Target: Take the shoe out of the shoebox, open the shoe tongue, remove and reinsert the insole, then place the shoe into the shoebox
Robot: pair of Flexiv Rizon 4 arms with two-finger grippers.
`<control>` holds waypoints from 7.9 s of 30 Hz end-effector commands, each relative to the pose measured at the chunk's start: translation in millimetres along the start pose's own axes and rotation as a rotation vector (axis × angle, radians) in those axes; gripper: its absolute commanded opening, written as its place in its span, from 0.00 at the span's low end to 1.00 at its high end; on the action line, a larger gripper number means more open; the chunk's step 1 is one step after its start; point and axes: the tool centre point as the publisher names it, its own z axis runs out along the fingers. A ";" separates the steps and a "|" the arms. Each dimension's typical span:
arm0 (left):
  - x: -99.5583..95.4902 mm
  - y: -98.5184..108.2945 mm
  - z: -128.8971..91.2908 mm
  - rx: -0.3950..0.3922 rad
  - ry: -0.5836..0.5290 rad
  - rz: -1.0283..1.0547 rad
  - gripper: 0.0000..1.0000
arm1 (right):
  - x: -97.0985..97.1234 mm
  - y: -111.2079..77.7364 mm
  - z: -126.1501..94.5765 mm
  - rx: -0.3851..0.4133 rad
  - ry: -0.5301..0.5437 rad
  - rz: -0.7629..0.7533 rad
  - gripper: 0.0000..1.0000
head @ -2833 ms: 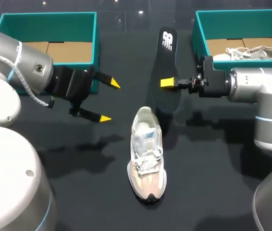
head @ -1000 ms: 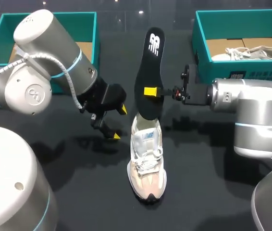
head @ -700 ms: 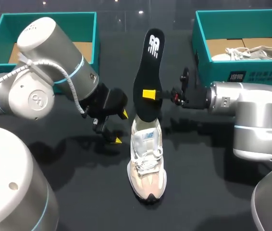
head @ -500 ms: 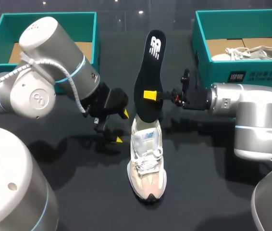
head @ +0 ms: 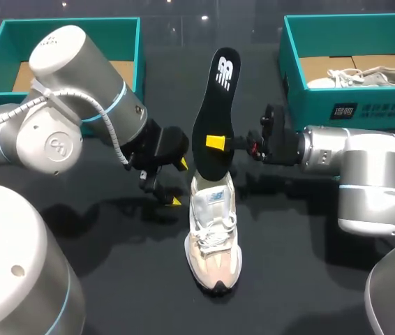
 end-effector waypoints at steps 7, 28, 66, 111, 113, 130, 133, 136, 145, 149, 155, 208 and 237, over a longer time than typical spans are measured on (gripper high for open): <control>0.9 1.1 2.0 0.000 0.012 -0.003 1.00 | 3.8 -6.5 0.3 -0.027 -0.002 -0.029 0.00; 0.9 1.1 2.0 0.000 0.012 -0.003 1.00 | 0.9 -21.7 1.5 -0.044 0.009 -0.144 0.00; 0.9 1.1 2.0 0.000 0.012 -0.003 1.00 | -13.5 -68.3 -14.1 -0.011 -0.040 -0.077 0.00; 0.9 1.1 2.0 0.000 0.012 -0.003 1.00 | 9.5 -96.9 -7.0 0.085 -0.041 0.004 0.12; 0.9 1.1 2.0 0.000 0.012 -0.003 1.00 | 10.9 -94.3 -5.6 0.093 -0.039 -0.006 0.13; 0.9 1.1 2.0 0.000 0.012 -0.003 1.00 | 20.5 -77.1 -2.8 0.103 -0.041 -0.091 0.29; 0.9 1.1 2.0 0.000 0.012 -0.003 1.00 | 20.9 -73.0 -2.0 0.108 -0.040 -0.103 0.32; 0.9 1.1 2.0 0.000 0.012 -0.003 1.00 | 20.5 -68.9 -0.4 0.115 -0.036 -0.114 0.34; 0.9 1.1 2.0 0.000 0.012 -0.003 1.00 | 16.1 -56.1 4.9 0.102 -0.029 -0.125 0.33; 0.9 1.1 2.0 0.000 0.012 -0.003 1.00 | 11.6 -58.8 5.6 0.094 -0.037 -0.099 0.00; 0.9 1.1 2.0 0.000 0.012 -0.003 1.00 | 9.0 -71.8 0.3 0.084 -0.055 -0.050 0.00; 0.9 1.1 2.0 0.000 0.012 -0.003 1.00 | 4.1 -72.0 -2.5 0.121 -0.086 0.050 0.00; 0.9 1.1 2.0 0.000 0.012 -0.003 1.00 | 23.8 -77.1 1.5 0.153 -0.149 -0.005 0.39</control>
